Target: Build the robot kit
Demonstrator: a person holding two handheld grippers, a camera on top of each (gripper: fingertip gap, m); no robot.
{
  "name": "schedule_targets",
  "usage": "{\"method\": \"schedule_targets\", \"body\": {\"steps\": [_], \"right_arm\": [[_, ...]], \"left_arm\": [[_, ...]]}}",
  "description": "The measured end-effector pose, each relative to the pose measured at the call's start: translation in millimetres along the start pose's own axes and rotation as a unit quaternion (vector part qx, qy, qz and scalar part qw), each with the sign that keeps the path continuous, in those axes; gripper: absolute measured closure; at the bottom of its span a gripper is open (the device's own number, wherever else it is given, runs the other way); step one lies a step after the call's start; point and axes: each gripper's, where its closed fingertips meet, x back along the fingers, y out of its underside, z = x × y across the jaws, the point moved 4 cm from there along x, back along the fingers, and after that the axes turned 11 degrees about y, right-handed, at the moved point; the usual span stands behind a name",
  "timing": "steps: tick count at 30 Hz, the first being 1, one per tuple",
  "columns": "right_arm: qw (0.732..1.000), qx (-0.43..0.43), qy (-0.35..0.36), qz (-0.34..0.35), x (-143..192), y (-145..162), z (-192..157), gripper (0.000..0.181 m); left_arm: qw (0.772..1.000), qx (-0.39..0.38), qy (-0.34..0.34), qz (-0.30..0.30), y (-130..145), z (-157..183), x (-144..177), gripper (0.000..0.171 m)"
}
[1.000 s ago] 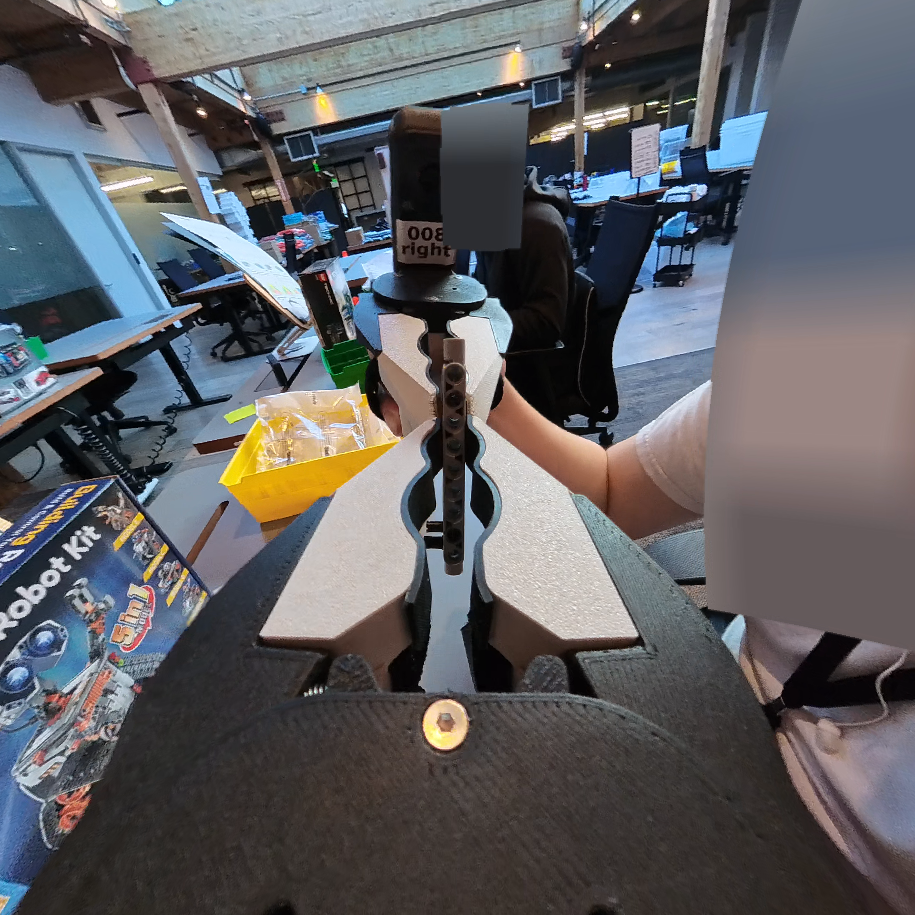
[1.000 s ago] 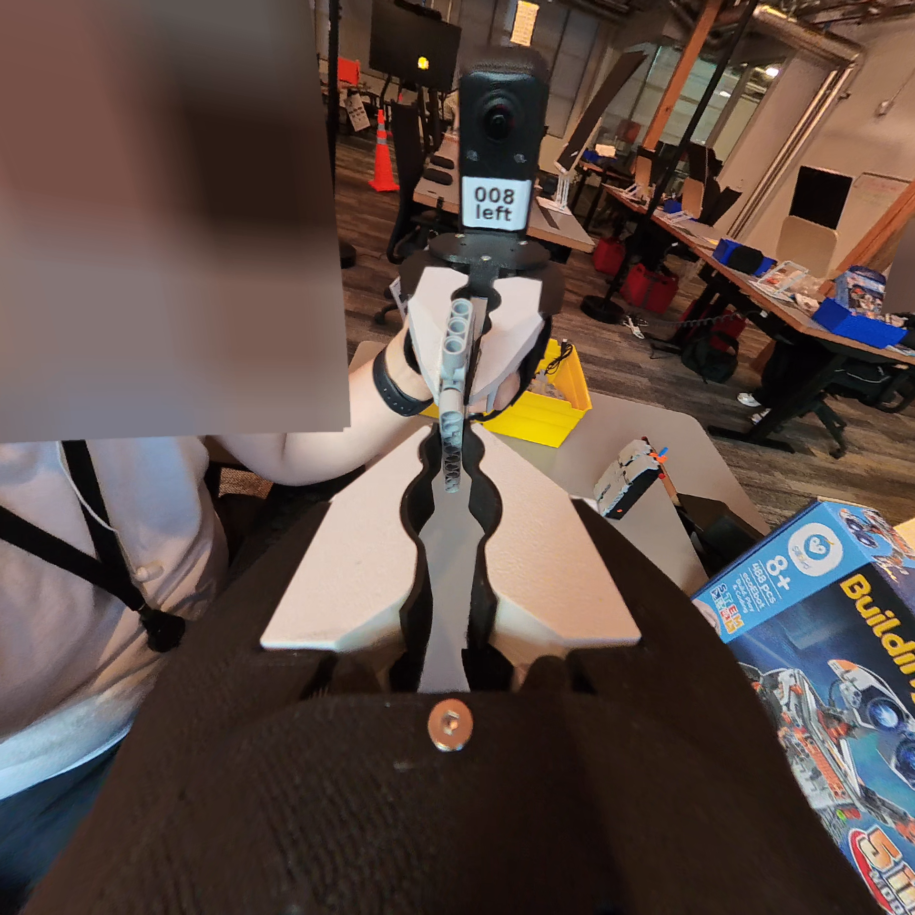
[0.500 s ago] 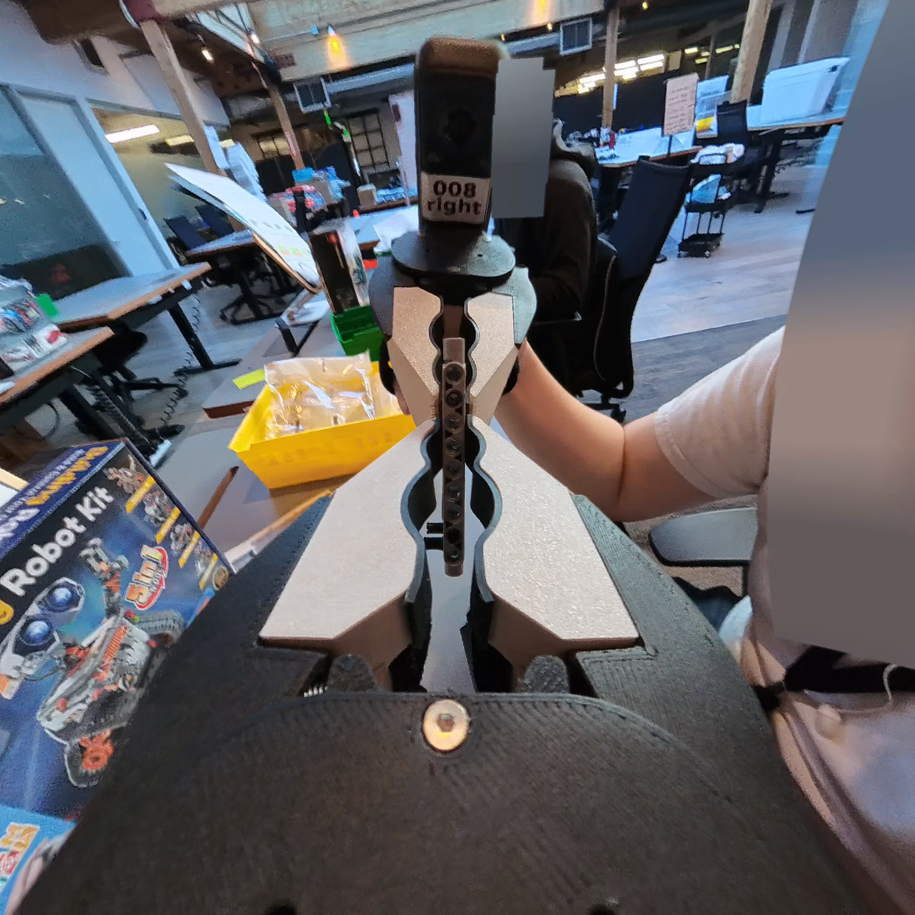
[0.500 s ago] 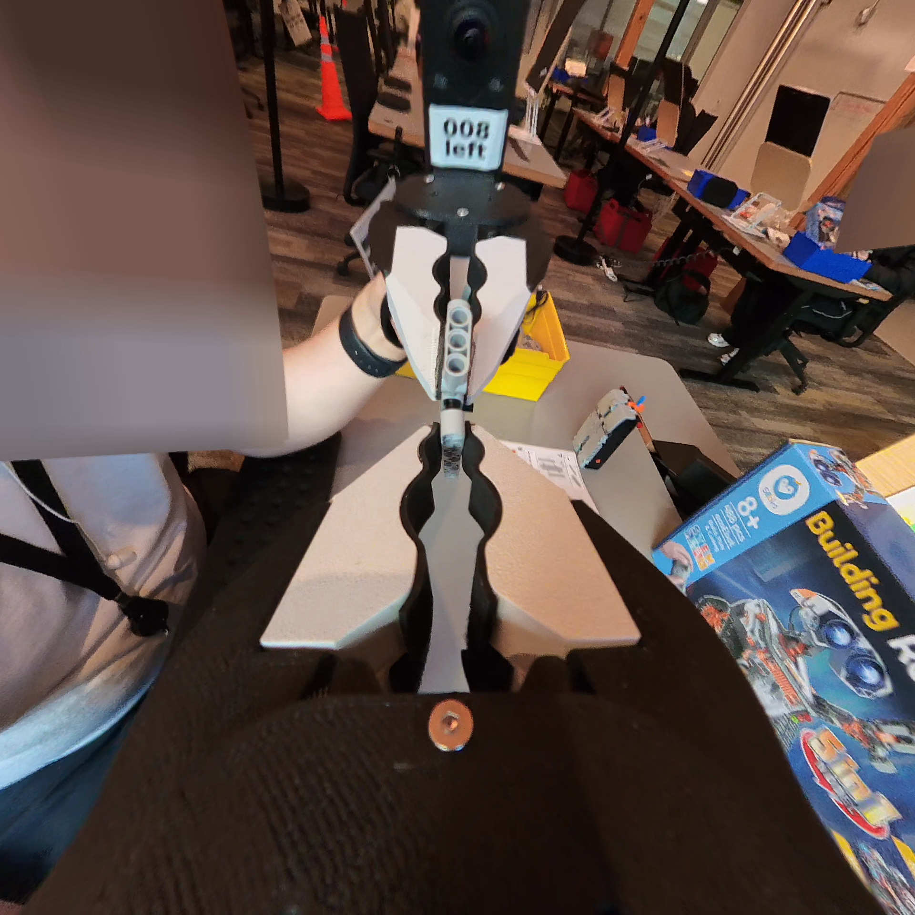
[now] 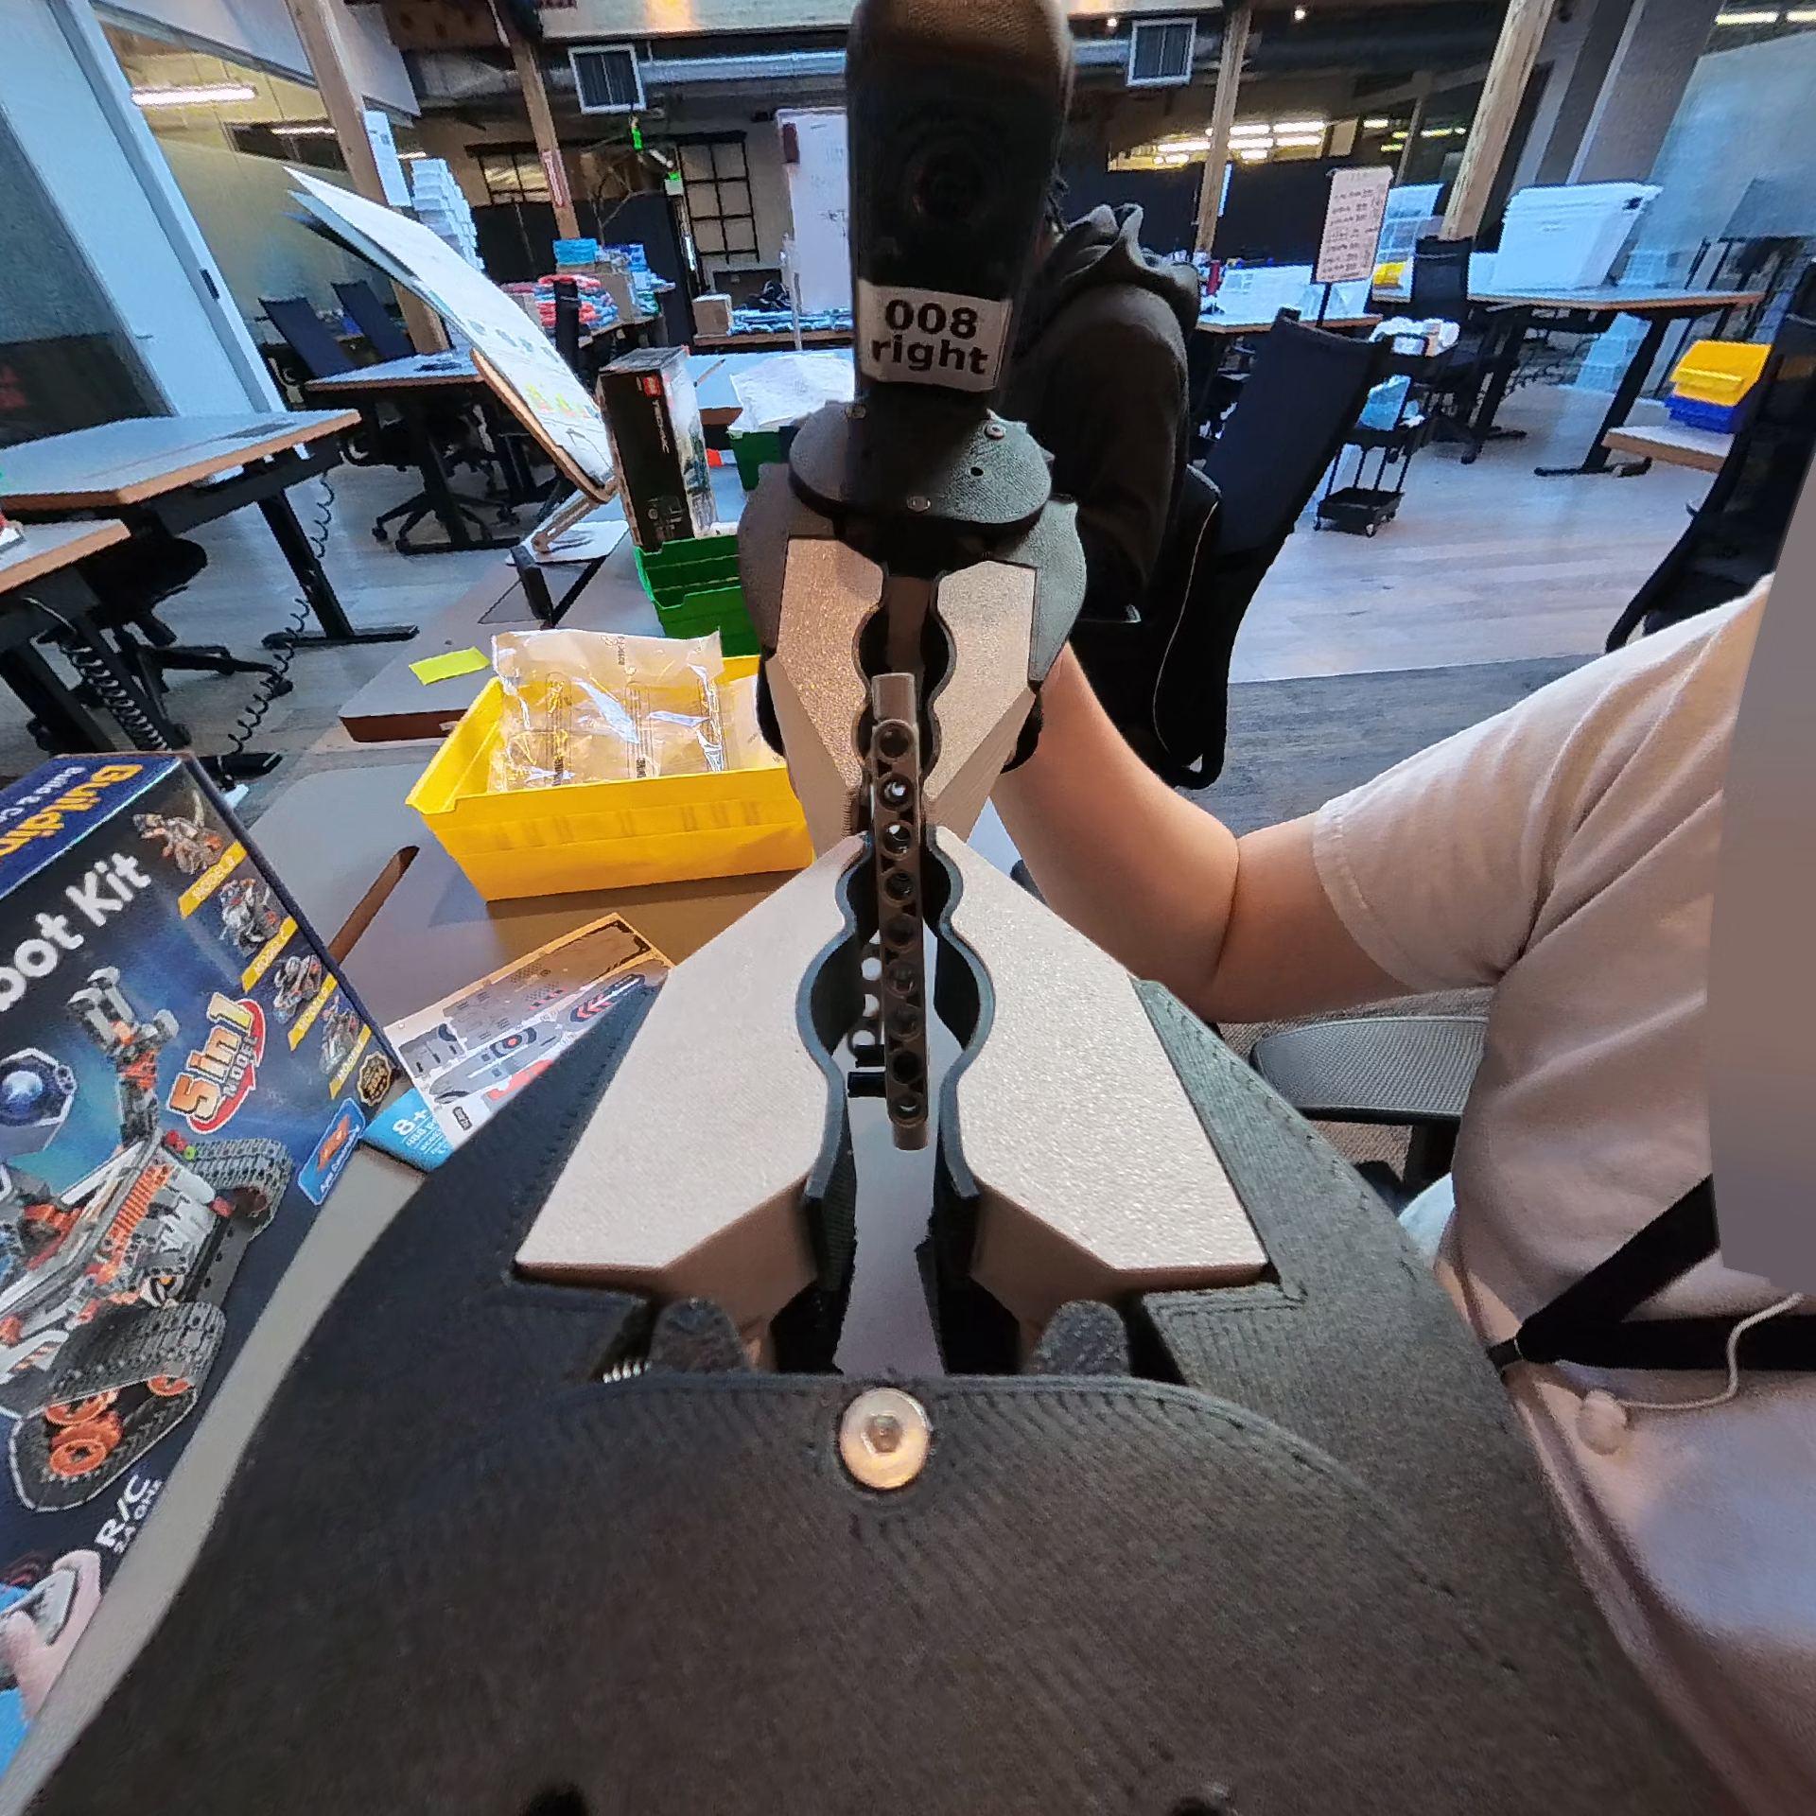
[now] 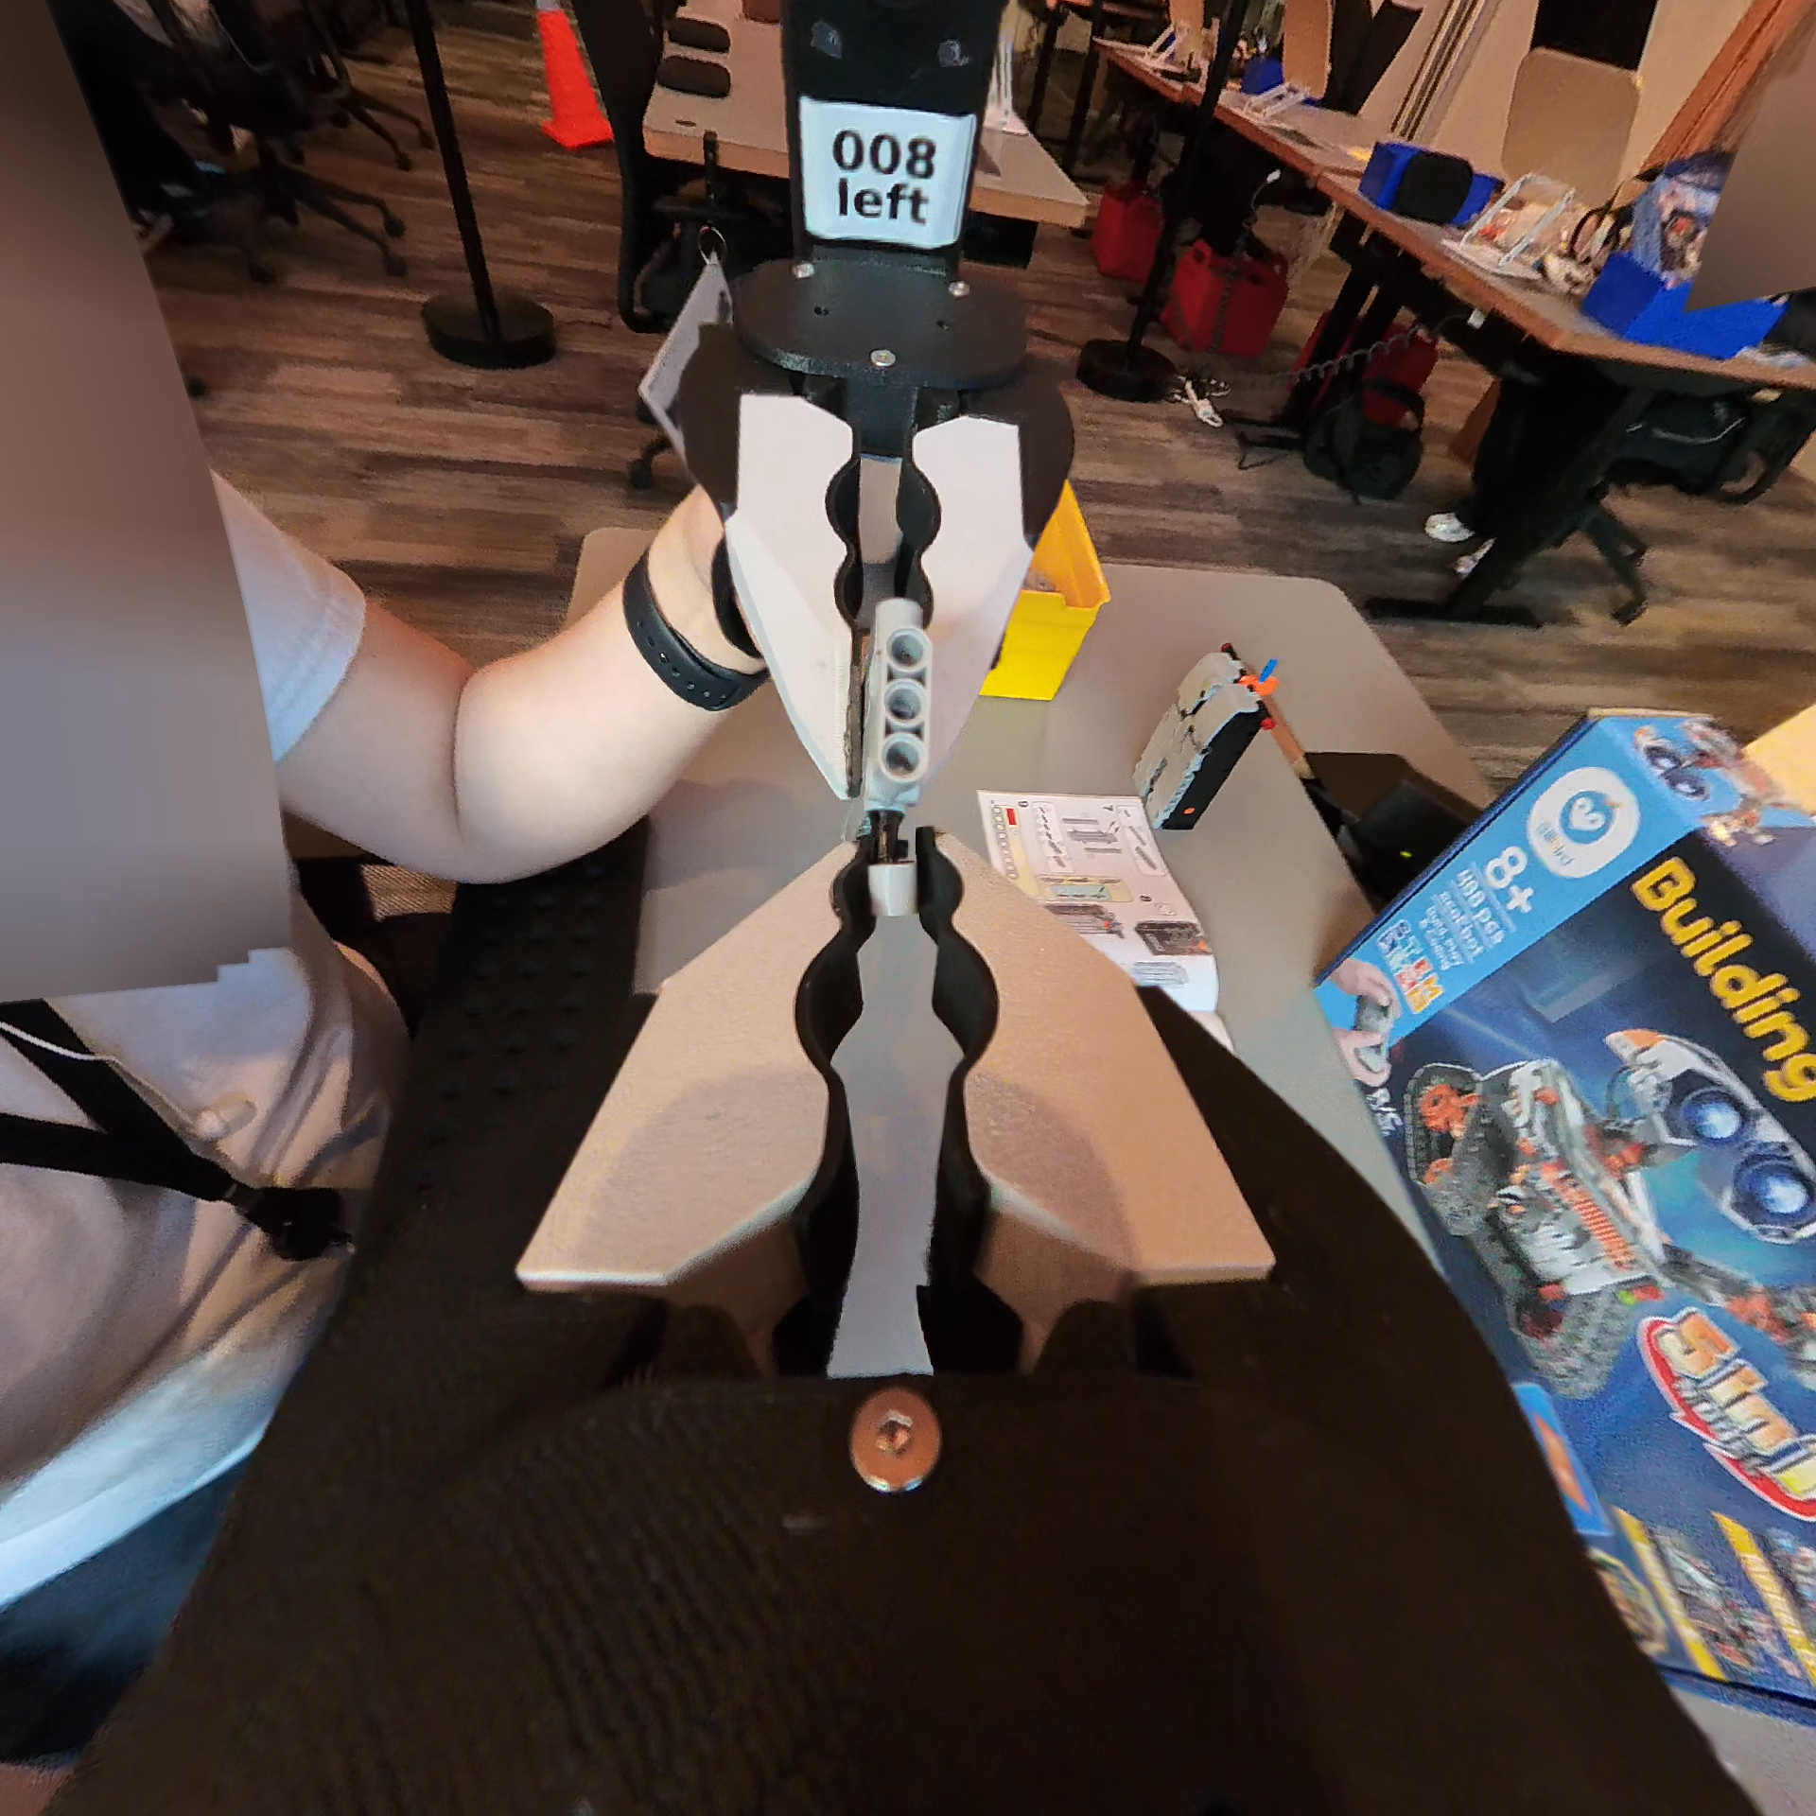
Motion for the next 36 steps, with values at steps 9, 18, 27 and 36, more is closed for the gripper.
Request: {"method": "schedule_targets", "body": {"steps": [9,18,27,36], "right_arm": [[0.997,-0.025,-0.015,-0.064,-4,19,0,0.174],[0.938,-0.168,-0.135,-0.270,-52,168,36,0.174],[0.859,-0.099,-0.151,-0.479,-97,214,-2,0.173],[0.765,0.102,-0.056,-0.634,-140,218,-22,0.174]], "left_arm": [[0.998,0.012,-0.013,-0.067,17,-4,-5,0.167],[0.994,0.080,-0.070,0.015,15,-29,49,0.167],[0.988,0.081,-0.133,0.010,12,-13,102,0.167],[0.973,0.015,-0.224,0.043,-17,36,150,0.167]]}}
